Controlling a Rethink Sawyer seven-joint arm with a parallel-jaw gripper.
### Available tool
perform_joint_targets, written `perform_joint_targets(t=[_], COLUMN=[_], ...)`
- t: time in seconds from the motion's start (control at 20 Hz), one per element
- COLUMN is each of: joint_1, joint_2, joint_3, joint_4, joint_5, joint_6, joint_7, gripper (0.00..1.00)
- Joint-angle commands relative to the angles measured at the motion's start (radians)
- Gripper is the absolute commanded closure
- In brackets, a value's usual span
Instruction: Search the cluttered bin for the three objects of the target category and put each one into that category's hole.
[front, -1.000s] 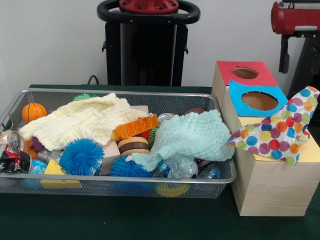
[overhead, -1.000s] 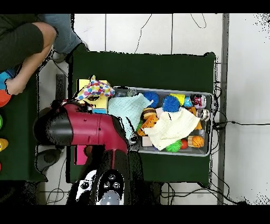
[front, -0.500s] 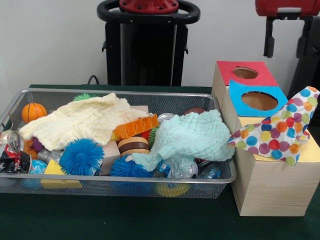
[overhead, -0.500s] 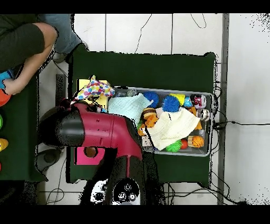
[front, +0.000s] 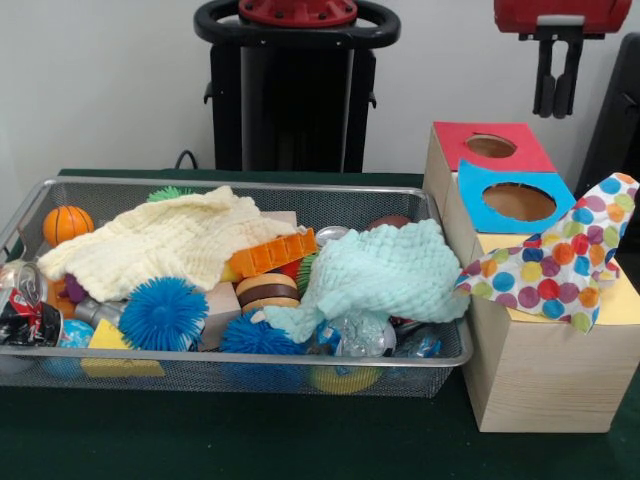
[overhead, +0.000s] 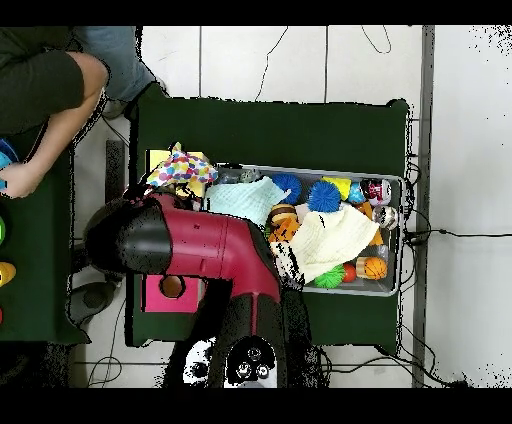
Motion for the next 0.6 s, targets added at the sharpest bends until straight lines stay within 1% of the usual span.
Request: perform_joint_targets(t=[0.05,0.45,0.6], joint_1=[-0.029,-0.023,-0.034], joint_2=[0.063,0.084,0.101], joint_3=[0.045,0.049,0.078], joint_4=[0.038,0.026,0.042], joint_5=[-0.02,-0.007,0.002], joint_6=[0.014,-0.017,-0.08], joint_7=[0.121,0.145,0.138], gripper=[1.0,1.0,1.0])
